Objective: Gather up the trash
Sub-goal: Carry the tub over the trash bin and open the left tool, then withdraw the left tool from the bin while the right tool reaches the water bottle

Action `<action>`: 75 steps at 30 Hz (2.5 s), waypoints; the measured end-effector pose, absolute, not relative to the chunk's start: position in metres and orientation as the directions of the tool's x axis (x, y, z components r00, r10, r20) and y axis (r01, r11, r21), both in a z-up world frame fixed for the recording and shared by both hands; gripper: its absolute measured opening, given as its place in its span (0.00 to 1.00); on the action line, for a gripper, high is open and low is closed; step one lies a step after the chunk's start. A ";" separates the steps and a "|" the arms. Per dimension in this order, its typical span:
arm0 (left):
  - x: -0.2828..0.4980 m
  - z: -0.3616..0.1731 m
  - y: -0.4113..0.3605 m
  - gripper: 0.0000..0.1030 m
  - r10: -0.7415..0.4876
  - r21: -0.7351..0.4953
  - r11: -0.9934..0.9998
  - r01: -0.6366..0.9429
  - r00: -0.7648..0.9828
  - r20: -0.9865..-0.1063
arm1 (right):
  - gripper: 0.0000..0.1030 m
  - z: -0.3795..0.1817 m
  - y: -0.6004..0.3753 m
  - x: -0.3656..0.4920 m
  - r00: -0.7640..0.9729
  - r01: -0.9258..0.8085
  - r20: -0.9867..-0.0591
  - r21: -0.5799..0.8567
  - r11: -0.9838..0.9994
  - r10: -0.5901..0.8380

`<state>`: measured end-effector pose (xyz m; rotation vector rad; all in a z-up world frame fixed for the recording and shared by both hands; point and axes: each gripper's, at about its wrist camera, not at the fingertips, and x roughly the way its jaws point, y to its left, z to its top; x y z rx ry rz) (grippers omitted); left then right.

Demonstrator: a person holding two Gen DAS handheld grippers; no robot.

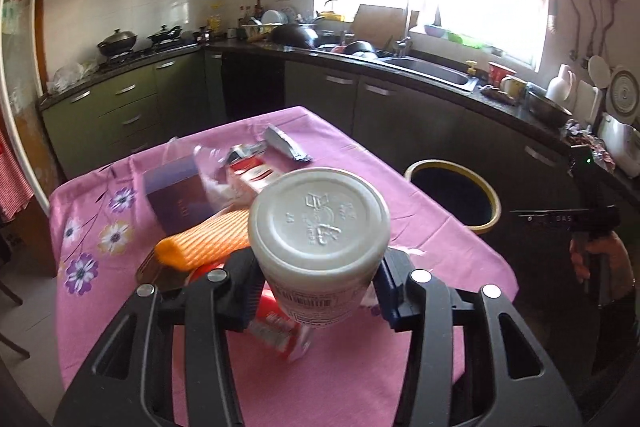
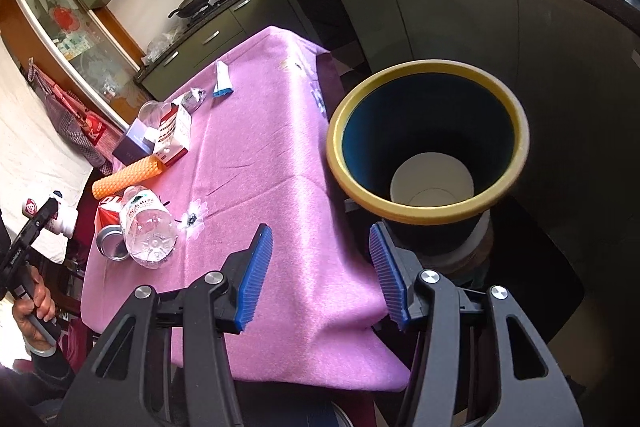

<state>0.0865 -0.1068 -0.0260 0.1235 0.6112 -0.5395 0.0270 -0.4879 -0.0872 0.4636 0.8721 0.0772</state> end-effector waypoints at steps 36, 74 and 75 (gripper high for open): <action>0.171 -0.077 -0.404 0.68 -0.559 -0.151 0.729 0.668 0.454 -0.693 | 0.53 -0.119 -0.601 -0.048 0.715 0.276 -0.672 0.522 0.807 0.190; 0.041 -0.032 -0.022 0.93 -0.219 -0.155 0.975 0.158 0.804 -0.553 | 0.73 -0.070 -0.228 0.161 0.030 -0.725 -0.943 0.208 0.656 0.332; 0.041 -0.033 -0.020 0.93 -0.218 -0.158 0.975 0.156 0.803 -0.555 | 0.73 -0.076 -0.220 0.166 0.019 -0.739 -0.957 0.182 0.648 0.291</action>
